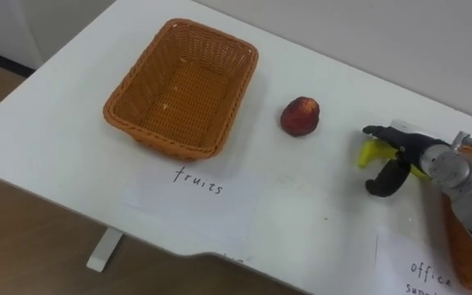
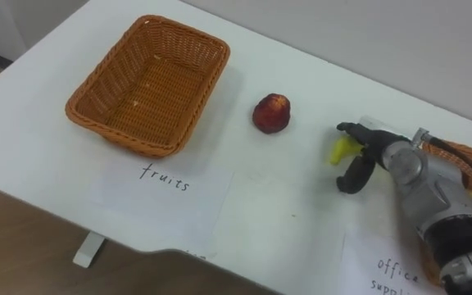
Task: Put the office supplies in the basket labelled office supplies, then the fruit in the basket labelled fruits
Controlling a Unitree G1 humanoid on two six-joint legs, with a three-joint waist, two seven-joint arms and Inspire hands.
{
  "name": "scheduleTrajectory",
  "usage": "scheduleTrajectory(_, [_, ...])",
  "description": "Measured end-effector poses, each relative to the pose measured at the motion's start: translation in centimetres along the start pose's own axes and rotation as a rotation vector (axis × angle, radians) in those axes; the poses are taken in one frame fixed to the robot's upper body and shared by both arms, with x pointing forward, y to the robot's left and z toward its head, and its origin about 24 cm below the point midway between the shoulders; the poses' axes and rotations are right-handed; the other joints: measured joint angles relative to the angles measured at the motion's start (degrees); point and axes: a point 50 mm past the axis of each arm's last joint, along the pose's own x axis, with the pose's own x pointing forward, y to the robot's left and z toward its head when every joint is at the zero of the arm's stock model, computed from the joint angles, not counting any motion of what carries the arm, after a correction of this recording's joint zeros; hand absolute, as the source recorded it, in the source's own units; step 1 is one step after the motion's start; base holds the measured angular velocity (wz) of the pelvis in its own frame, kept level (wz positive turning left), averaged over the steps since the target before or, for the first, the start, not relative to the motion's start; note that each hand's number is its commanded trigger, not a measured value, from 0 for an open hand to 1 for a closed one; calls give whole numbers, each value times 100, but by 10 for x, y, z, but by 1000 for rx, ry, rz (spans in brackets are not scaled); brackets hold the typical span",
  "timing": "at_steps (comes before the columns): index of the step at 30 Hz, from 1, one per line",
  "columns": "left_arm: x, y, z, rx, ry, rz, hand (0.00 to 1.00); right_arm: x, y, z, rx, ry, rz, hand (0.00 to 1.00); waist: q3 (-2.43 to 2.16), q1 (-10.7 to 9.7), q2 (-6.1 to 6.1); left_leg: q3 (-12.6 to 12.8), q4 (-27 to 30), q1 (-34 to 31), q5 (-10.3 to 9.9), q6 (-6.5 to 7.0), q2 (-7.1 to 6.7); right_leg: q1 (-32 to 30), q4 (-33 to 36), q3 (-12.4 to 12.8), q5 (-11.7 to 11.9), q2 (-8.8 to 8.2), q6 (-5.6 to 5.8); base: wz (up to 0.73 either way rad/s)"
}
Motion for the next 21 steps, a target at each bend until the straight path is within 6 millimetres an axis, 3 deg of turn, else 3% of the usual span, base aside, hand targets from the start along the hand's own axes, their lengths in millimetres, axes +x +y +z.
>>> scheduleTrajectory(1, [0, 0, 0, 0, 0, 0, 0, 0, 0, 0, 0, 0, 7, 94, 1, 0, -2, 0, 0, 0, 0, 0, 0, 0, 0, 0, 0, 0, 0, 0])
scheduleTrajectory(2, [0, 0, 0, 0, 1, 0, 0, 0, 0, 0, 0, 0, 9, 100, 1, 0, -2, 0, 1, 0, 0, 0, 0, 1, 0, 0, 0, 0, 0, 0])
scheduleTrajectory(21, [0, -1, -1, 11, 6, -4, 0, 1, -9, 4, -45, 32, -44, 100, 7, 0, -32, -3, -61, -2, 0, 0, -1, -9, -89, 6, 7, 16, 10, 0])
